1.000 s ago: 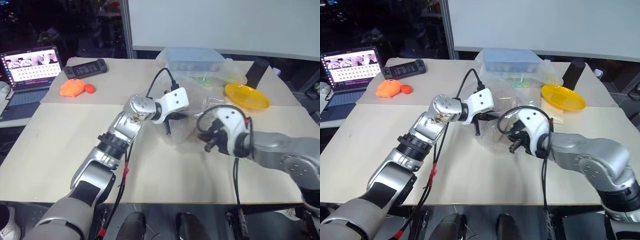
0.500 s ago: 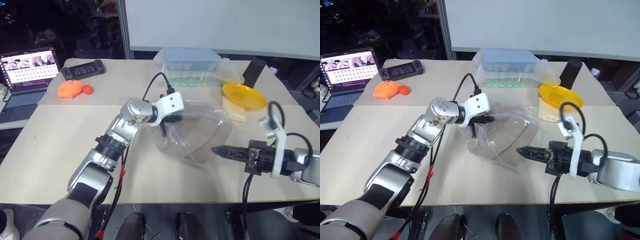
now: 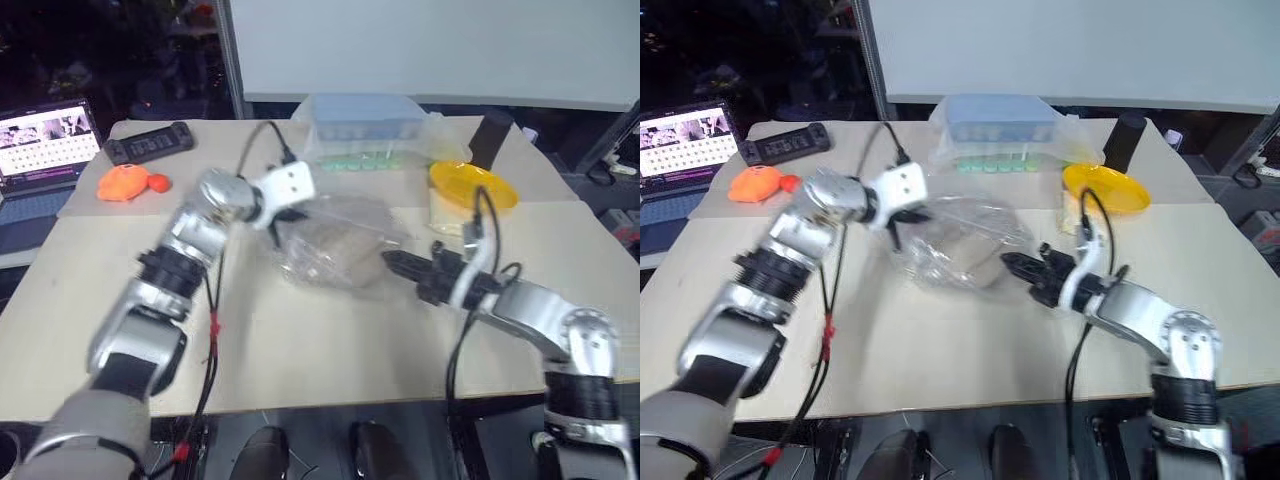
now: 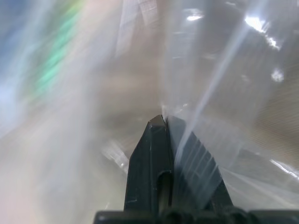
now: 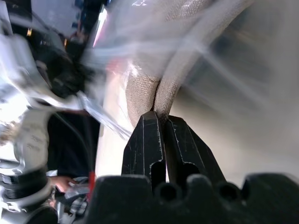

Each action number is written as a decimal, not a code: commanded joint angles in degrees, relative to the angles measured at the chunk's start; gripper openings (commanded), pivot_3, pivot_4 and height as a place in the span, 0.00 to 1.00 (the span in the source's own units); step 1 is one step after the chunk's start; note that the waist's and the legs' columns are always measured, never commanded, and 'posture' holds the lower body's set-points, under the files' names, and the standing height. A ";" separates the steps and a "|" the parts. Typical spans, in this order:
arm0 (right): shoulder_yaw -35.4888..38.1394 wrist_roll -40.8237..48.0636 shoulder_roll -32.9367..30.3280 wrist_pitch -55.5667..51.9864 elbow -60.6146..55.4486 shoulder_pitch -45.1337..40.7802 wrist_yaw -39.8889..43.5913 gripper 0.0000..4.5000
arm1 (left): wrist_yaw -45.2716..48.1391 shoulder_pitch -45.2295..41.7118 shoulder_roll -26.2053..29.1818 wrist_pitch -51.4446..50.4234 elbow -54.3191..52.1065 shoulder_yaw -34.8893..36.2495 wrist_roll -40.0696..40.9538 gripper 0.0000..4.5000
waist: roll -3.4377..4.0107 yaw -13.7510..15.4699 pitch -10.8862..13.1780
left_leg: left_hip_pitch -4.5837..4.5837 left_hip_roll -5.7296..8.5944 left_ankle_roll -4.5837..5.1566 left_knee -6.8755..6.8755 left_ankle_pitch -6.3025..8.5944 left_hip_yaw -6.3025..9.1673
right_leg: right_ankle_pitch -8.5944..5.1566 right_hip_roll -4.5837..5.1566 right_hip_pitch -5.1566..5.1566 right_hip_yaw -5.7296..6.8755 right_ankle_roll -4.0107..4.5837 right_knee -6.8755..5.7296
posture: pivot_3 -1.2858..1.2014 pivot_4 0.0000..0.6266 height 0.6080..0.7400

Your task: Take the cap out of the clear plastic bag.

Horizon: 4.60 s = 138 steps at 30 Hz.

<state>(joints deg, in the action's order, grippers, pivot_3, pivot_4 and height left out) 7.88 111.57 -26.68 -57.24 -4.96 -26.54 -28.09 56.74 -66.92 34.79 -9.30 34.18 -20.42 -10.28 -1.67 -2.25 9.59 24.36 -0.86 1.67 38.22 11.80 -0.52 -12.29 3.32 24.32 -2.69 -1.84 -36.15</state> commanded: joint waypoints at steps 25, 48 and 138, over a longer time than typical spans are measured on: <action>-2.84 1.20 13.28 2.26 -2.97 -9.79 -9.15 0.02 | -14.24 18.41 -15.92 -7.32 -11.12 3.62 -3.82 0.00 | 0.00 1.45 -0.04 | 0.32 0.00 0.05 0.21 0.03 0.32 | 0.11 0.17 0.11 0.22 -0.16 -0.39 | 0.52 0.24 1.00; -12.99 0.82 -9.28 2.27 -14.60 -5.45 -10.97 0.02 | -3.03 15.18 -12.69 -30.68 -28.36 9.38 13.25 0.00 | -0.01 1.03 -0.03 | 0.20 0.00 0.06 0.20 0.03 0.28 | 0.10 0.08 0.00 0.12 -0.15 0.04 | 0.52 0.24 1.00; -2.81 -87.64 25.79 26.17 68.05 -50.80 56.54 0.02 | -44.75 12.50 -25.47 -26.98 -6.86 27.44 15.60 0.00 | -0.46 0.89 -0.44 | 1.17 0.03 -0.68 -0.02 -0.59 0.09 | 0.67 0.21 1.80 0.19 0.12 -1.04 | 0.52 0.24 1.00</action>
<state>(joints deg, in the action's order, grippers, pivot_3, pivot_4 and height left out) 3.21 22.20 -1.36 -26.31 67.31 -75.66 27.78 10.40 -52.64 10.43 -37.46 27.24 8.27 3.79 -2.13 -1.36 9.15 25.54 -0.83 0.99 38.20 11.21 -0.42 -11.62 3.53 26.12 -2.51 -1.72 -37.19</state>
